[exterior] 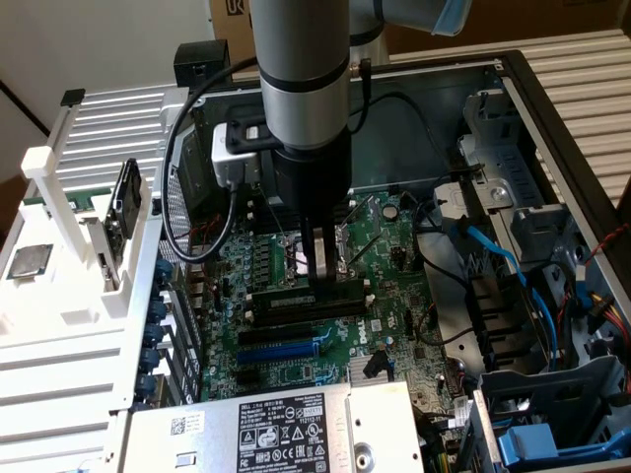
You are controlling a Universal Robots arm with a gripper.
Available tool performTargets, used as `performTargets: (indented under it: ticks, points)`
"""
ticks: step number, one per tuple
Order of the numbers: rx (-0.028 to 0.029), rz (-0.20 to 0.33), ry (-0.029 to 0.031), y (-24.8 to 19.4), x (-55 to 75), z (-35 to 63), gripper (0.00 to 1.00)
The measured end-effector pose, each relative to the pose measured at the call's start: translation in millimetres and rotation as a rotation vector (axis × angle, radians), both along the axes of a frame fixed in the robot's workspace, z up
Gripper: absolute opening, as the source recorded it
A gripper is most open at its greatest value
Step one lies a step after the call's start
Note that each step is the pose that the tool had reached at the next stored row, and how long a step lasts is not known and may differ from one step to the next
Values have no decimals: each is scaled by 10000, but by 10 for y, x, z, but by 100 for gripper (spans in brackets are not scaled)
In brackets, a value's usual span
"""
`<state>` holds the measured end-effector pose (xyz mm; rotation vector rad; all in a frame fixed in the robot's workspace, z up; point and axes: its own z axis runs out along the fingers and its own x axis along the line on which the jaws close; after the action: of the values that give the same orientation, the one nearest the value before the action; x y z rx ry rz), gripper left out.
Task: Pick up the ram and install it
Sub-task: 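Insert the ram into the slot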
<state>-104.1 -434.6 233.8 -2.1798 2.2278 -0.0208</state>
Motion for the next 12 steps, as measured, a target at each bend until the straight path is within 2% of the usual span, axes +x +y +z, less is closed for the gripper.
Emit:
performTargets:
  ticks: [12]
  points:
    - [-5,0,3,0,0,-16,12]
